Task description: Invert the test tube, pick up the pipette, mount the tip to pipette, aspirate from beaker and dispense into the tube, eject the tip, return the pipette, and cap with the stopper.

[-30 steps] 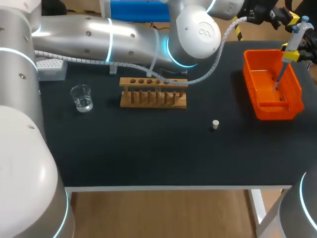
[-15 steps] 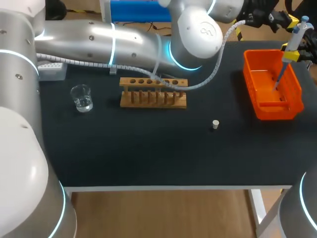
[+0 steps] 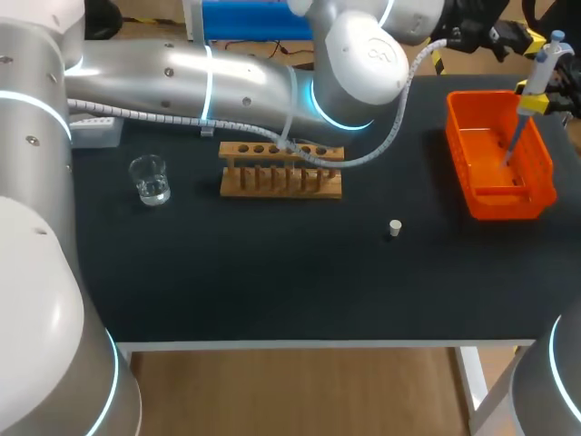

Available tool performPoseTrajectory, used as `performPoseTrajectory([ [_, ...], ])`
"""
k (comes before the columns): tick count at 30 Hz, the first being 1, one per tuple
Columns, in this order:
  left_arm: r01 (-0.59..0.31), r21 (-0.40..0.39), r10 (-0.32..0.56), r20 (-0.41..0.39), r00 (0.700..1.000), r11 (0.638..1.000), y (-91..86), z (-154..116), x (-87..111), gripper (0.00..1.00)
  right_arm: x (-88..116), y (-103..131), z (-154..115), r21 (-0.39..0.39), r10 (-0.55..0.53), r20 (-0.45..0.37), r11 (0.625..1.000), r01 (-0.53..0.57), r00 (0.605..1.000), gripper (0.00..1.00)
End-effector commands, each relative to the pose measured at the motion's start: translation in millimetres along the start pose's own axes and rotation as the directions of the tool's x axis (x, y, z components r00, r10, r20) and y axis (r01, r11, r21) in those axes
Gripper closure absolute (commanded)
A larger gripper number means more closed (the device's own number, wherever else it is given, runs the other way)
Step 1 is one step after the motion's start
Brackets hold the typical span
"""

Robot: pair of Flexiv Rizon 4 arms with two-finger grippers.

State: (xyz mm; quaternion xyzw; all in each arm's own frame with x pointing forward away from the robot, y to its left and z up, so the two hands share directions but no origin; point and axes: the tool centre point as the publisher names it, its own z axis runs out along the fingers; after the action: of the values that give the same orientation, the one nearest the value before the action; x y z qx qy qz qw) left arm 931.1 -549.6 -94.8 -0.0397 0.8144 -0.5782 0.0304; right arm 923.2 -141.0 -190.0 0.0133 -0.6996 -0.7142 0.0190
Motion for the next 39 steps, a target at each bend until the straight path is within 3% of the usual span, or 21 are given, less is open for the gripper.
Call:
performPoseTrajectory([
  [1,0.001,0.015,-0.001,-0.005,1.000,1.000,7.5,5.0,-1.2,1.00,-1.4,1.6,-1.4,0.000,0.000,-0.006,1.000,0.000,1.000,1.00],
  [20,0.009,0.009,-0.009,-0.004,1.000,1.000,16.1,5.6,-2.9,1.00,-1.4,1.6,-1.4,0.000,0.000,-0.006,1.000,0.000,1.000,1.00],
  [33,-0.034,0.057,0.032,0.031,0.999,0.998,-13.1,-15.7,-1.8,1.00,-1.4,1.6,-1.4,0.000,0.000,-0.006,1.000,0.000,1.000,1.00],
  [34,-0.036,0.055,0.034,0.032,0.999,0.998,-16.1,-18.2,-1.5,0.44,-1.4,1.6,-1.4,0.000,0.000,-0.006,1.000,0.000,1.000,1.00],
  [35,-0.037,0.050,0.036,0.032,0.999,0.998,-17.0,-20.1,-1.4,0.00,-1.4,1.6,-1.4,0.000,0.000,-0.006,1.000,0.000,1.000,1.00],
  [39,-0.043,0.034,0.042,0.028,0.999,0.998,-16.9,-31.0,1.2,0.00,-1.4,1.6,-1.4,0.000,0.000,-0.006,1.000,0.000,1.000,1.00],
])
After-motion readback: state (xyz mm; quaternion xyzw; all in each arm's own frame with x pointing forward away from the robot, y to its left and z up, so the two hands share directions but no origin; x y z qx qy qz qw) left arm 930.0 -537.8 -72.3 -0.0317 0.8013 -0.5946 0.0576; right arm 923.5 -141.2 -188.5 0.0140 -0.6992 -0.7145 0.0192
